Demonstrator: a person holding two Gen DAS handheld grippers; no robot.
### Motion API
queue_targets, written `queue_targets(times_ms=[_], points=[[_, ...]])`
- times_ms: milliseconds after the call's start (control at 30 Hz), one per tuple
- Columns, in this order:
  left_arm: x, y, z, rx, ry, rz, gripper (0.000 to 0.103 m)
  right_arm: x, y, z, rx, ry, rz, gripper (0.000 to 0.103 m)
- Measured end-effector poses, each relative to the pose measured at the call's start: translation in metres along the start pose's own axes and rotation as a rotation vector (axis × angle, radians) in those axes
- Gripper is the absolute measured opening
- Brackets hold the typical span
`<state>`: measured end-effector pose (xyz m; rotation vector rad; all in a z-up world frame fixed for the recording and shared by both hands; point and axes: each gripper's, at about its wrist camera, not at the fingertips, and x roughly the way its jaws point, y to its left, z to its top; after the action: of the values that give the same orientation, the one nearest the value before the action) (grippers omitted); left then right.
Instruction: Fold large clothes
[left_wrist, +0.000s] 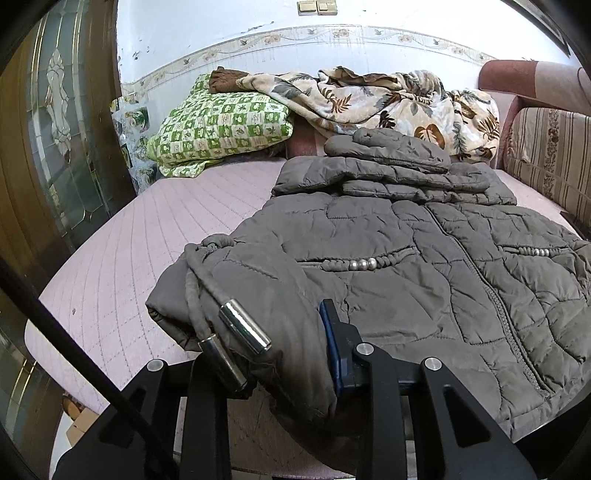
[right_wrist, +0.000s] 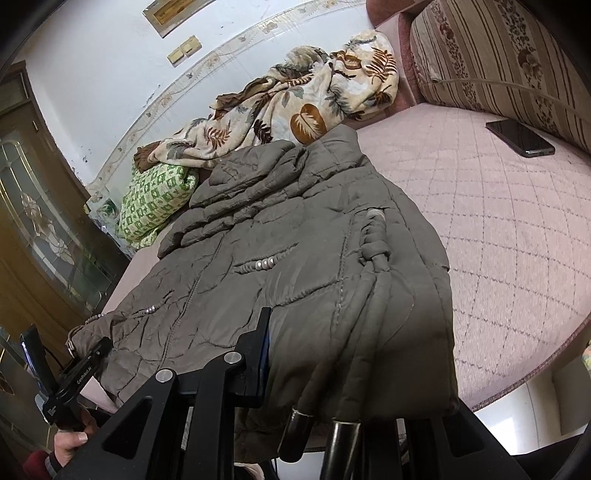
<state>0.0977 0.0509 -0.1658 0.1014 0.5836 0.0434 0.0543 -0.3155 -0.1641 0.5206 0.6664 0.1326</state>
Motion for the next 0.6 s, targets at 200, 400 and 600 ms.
queue_targets(times_ms=[200,400,600], points=[[-0.0004,0.0000,0.0005,-0.001,0.000,-0.001,0.028,-0.0003,0.0020,0.0018,0.008,0.003,0.001,0.025],[-0.0008,0.0001,0.0011,-0.003,-0.002,-0.003,0.028,-0.0022,0.0025,0.0081,0.032,0.001,0.013,0.025],[-0.0024,-0.0010,0.0035,-0.013,-0.005,-0.010,0.028,0.0014,0.0030,0.0040,0.012,0.003,-0.006,0.025]])
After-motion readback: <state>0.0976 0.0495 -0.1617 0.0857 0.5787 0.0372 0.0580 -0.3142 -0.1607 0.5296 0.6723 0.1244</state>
